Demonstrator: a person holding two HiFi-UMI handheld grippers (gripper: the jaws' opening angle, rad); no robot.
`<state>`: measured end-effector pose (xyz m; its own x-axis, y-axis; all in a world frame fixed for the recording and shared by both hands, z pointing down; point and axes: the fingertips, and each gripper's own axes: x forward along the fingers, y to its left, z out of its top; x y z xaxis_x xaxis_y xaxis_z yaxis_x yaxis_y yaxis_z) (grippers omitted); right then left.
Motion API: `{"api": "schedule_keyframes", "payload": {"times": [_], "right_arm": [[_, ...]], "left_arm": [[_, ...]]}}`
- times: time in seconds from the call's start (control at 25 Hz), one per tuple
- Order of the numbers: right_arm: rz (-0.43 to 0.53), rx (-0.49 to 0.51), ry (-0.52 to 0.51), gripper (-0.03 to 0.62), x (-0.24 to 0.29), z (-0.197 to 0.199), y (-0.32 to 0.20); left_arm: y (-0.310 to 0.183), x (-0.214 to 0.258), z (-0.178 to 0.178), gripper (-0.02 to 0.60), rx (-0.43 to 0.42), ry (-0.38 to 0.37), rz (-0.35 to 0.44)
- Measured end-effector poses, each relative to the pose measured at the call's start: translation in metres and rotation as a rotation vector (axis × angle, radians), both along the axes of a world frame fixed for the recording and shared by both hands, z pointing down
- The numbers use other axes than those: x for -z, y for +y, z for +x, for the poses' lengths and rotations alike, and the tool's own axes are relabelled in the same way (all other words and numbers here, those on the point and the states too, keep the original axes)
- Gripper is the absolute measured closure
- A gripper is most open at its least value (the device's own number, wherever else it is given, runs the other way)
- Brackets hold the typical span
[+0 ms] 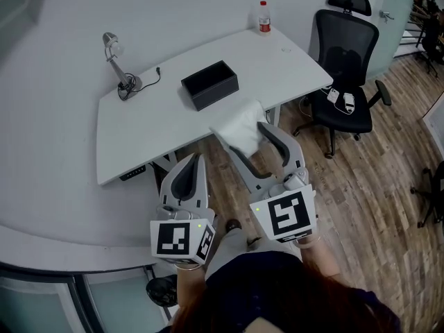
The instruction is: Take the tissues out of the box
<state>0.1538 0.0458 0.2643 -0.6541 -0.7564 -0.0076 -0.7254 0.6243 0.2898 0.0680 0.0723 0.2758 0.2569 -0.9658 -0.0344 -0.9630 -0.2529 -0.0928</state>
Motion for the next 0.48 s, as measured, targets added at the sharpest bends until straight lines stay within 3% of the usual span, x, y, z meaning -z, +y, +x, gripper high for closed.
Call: {"api": "schedule_keyframes", "payload": {"times": [0.48], "right_arm": [[0.001, 0.009, 0.005, 0.319, 0.000, -0.012, -0.007]], "left_arm": [[-0.010, -0.001, -0.006, 0.557, -0.010, -0.001, -0.001]]}}
